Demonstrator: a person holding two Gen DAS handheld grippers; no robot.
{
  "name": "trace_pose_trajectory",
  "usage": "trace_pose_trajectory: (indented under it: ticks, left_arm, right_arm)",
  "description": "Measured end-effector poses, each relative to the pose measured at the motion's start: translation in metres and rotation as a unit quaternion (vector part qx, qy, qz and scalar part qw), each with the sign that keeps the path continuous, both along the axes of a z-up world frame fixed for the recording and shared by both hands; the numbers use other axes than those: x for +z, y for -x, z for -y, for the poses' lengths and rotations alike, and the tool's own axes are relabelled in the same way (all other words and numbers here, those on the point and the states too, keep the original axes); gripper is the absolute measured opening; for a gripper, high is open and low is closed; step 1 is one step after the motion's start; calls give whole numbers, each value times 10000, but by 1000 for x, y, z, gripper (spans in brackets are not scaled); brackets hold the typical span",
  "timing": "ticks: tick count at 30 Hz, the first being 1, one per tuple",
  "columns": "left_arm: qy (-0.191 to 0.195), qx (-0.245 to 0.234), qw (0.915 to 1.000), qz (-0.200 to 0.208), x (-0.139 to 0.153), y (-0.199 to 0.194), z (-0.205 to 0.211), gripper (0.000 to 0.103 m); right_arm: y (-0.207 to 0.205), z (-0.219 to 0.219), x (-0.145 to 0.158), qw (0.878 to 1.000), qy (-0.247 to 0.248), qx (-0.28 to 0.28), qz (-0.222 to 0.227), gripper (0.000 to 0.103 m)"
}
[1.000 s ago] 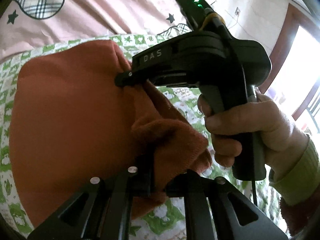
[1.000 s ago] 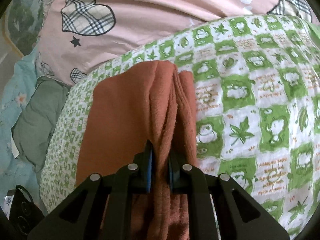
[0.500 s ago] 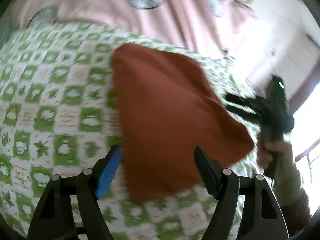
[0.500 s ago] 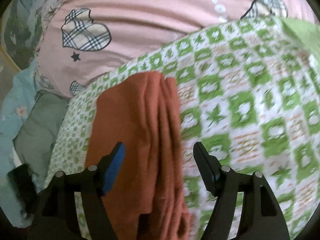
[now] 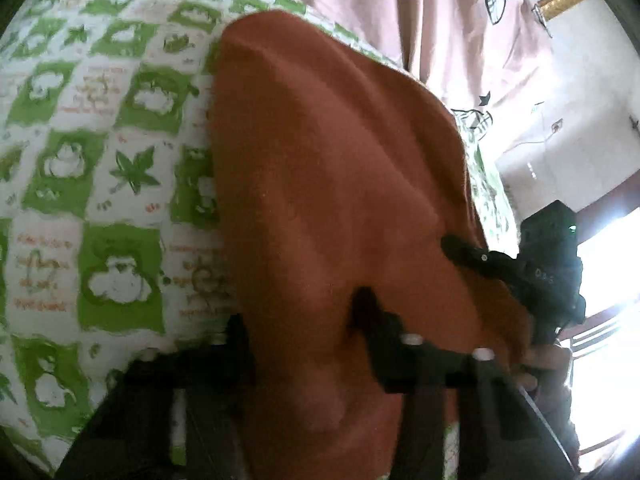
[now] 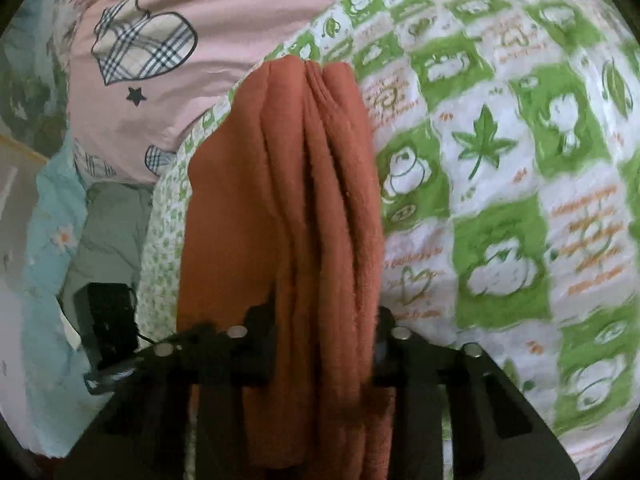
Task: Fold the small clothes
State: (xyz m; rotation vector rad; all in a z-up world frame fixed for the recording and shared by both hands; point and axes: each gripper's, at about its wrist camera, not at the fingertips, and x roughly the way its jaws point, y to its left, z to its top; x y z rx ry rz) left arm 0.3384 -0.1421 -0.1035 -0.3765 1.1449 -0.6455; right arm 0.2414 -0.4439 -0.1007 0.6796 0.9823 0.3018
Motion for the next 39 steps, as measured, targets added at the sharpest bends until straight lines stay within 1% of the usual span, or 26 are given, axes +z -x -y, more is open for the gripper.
trace_pose_trajectory:
  ticks: [2, 3, 6, 9, 11, 14, 16, 17, 18, 20, 22, 23, 24, 25, 27, 31, 32, 33, 35, 37, 39]
  left_arm:
    - [164, -16, 9997, 184, 15, 6, -9, 22]
    - [177, -1, 9995, 269, 23, 11, -13, 21]
    - [2, 97, 9977, 676, 54, 38, -40, 21]
    - [-80, 264, 9958, 873, 78, 72, -77, 21]
    - [-170, 438, 9944, 945, 87, 91, -108, 21]
    - [-234, 746, 9926, 929, 94, 124, -156, 21]
    - [-219, 933, 9918, 851, 94, 138, -181, 21]
    - [-215, 1001, 9913, 825, 93, 149, -194, 21]
    - [-241, 1035, 9910, 810, 92, 156, -202, 21]
    - [-315, 1102, 9914, 631, 74, 170, -221, 21]
    - [-304, 1135, 9924, 368, 52, 174, -231, 23]
    - [-280, 1153, 9926, 271, 42, 175, -235, 27]
    - [-219, 1162, 9928, 215, 36, 174, -236, 35]
    - [-125, 1178, 9929, 132, 31, 173, -239, 37]
    - [88, 1198, 9928, -6, 25, 167, -244, 42]
    - [180, 1306, 9913, -33, 25, 158, -253, 45]
    - [182, 1339, 9908, -37, 26, 154, -256, 51]
    - [182, 1394, 9901, -31, 26, 152, -261, 55]
    - [215, 1555, 9876, 15, 30, 141, -270, 61]
    - [242, 1656, 9859, 58, 33, 123, -278, 62]
    - [322, 1765, 9838, 39, 32, 101, -285, 62]
  right_arm:
    - [6, -10, 14, 9999, -4, 6, 160, 25]
    - [11, -20, 21, 9996, -76, 91, 262, 24]
    - [21, -54, 34, 9980, -159, 384, 469, 23]
    - [30, -98, 39, 9945, -373, 730, 649, 23]
    - [35, -127, 38, 9910, -520, 977, 759, 23]
    - [40, -171, 31, 9855, -704, 1313, 812, 22]
    - [42, -198, 23, 9827, -771, 1507, 756, 22]
    - [43, -204, 19, 9822, -777, 1549, 718, 22]
    - [45, -215, 12, 9819, -766, 1613, 634, 22]
    - [46, -227, 2, 9832, -595, 1663, 465, 22]
    - [50, -232, -8, 9859, -299, 1616, 321, 22]
    - [52, -230, -12, 9866, -248, 1593, 272, 22]
    - [54, -228, -15, 9872, -259, 1558, 240, 22]
    - [56, -226, -17, 9876, -283, 1529, 214, 22]
    - [56, -225, -19, 9881, -274, 1502, 185, 22]
    - [57, -226, -20, 9882, -220, 1501, 190, 22]
    - [57, -226, -19, 9882, -214, 1501, 193, 23]
    - [58, -226, -18, 9884, -194, 1497, 161, 27]
    - [58, -228, -13, 9896, -98, 1433, 128, 33]
    - [66, -219, -2, 9913, -21, 1289, 281, 40]
    - [76, -208, 8, 9927, -85, 1123, 434, 43]
